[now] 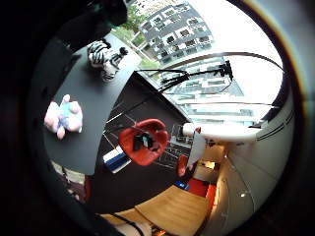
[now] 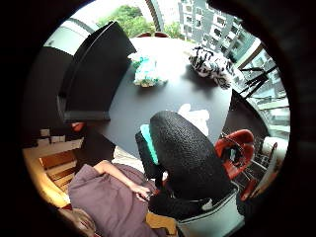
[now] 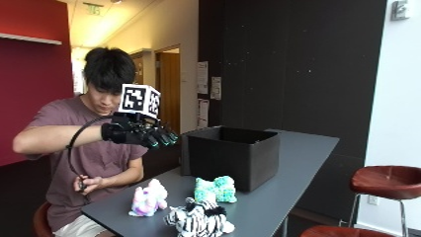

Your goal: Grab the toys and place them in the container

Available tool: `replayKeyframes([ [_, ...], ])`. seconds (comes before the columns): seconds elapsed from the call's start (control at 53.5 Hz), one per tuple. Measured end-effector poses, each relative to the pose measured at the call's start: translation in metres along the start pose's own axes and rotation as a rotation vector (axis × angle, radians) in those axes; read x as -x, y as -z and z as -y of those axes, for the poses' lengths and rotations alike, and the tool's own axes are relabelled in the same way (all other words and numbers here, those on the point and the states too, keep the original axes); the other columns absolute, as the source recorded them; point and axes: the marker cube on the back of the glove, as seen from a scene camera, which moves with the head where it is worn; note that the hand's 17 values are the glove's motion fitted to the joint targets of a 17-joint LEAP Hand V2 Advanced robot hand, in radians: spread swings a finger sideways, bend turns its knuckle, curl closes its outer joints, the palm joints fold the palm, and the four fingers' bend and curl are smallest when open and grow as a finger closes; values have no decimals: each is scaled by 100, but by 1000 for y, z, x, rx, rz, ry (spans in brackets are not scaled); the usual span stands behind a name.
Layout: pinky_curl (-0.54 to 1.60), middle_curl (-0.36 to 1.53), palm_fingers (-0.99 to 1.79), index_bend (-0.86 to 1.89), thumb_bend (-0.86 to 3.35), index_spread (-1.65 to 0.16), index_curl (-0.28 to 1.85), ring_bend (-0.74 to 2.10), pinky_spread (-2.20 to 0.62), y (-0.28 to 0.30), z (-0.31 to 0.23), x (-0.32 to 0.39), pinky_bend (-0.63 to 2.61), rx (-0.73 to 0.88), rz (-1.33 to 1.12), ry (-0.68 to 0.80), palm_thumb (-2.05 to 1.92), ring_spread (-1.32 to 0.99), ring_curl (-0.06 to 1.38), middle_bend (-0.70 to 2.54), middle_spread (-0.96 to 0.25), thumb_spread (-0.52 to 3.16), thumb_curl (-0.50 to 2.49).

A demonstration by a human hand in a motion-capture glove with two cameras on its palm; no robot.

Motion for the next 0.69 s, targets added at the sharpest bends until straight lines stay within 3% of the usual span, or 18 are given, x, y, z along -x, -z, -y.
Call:
replayKeyframes([
  [0.187, 25, 10, -6, 7, -6, -17, 4, 44, -2, -37, 12, -4, 77, 108, 38, -3, -9, -5, 13, 17, -2, 93, 4],
  [0.486, 30, 19, -21, 7, -7, -19, 8, 41, 0, -134, -23, 53, 84, 341, 251, 285, -9, -3, 16, 17, -2, 104, 12],
  [0.691, 31, 22, -23, 5, -5, -19, 10, 39, 0, -159, -19, 71, 84, 232, 146, 282, -6, -2, 18, 15, -1, 102, 17],
])
